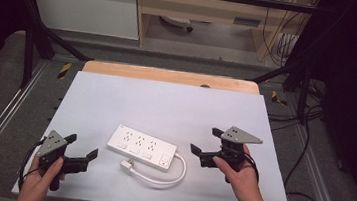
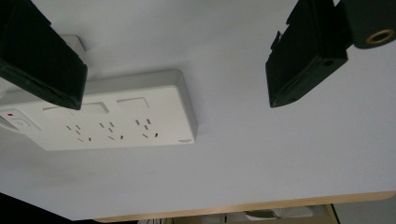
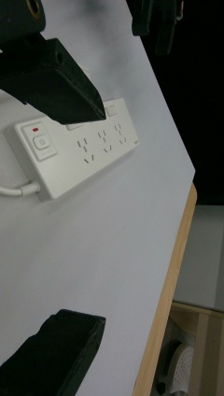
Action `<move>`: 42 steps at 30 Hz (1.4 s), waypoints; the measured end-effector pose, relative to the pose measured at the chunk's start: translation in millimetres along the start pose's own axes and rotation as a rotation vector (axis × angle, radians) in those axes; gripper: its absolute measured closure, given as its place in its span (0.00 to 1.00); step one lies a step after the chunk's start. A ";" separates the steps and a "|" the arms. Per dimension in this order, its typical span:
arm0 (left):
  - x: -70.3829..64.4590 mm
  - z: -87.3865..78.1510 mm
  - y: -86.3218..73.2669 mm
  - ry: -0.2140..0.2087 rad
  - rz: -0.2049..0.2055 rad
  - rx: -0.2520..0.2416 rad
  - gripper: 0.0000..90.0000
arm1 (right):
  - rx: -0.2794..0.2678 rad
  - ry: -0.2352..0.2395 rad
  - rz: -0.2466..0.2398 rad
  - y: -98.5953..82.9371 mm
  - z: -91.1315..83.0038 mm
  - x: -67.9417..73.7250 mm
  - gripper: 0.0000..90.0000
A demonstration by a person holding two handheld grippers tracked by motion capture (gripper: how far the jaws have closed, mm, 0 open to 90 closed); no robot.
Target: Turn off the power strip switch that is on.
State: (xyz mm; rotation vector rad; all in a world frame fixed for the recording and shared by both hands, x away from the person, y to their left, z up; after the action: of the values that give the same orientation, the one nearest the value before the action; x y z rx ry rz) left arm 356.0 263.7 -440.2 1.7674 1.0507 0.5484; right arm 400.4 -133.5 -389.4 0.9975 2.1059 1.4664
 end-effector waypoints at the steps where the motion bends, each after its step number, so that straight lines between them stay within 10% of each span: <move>1: 0.0 0.0 -0.1 0.000 0.000 0.001 0.06 | 0.002 0.000 0.000 1.2 2.2 2.3 0.05; 42: -0.5 -0.6 0.7 -0.003 0.005 -0.004 0.06 | 0.019 0.144 -0.052 30.3 57.7 64.1 0.14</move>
State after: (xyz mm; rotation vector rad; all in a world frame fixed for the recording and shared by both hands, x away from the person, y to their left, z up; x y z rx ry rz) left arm 355.6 263.5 -439.3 1.7677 1.0427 0.5499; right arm 405.5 -42.9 -378.1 0.8598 2.2323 1.5367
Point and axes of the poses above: each handheld gripper's, and its own axes: z roughly forward along the jaws, y roughly out of its top, x roughly to its left, the point moved 6 cm from there along z, roughly forward along the jaws, and after that the axes turned 3 degrees about -y, right-handed, at the moved point
